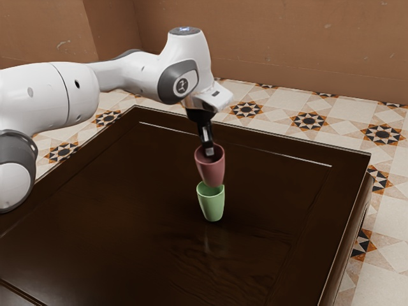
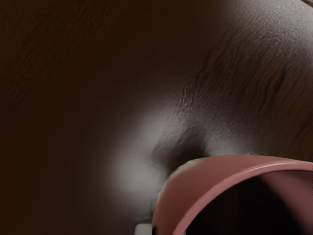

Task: Place the left cup onto the right cup

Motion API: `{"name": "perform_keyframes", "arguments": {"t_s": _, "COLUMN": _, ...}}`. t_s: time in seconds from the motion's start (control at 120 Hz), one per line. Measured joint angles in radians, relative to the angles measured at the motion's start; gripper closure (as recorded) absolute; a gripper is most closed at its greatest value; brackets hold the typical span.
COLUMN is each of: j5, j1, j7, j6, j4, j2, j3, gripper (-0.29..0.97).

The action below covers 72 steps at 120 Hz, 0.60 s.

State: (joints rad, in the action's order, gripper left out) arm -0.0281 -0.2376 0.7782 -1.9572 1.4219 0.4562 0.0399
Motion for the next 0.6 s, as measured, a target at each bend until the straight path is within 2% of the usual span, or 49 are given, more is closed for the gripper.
{"name": "perform_keyframes", "arguments": {"t_s": 0.6, "j5": -0.014, "j1": 0.014, "j7": -0.002, "j6": 0.014, "j4": 0.042, "j2": 0.042, "j3": 0.001, "gripper": 0.79}}
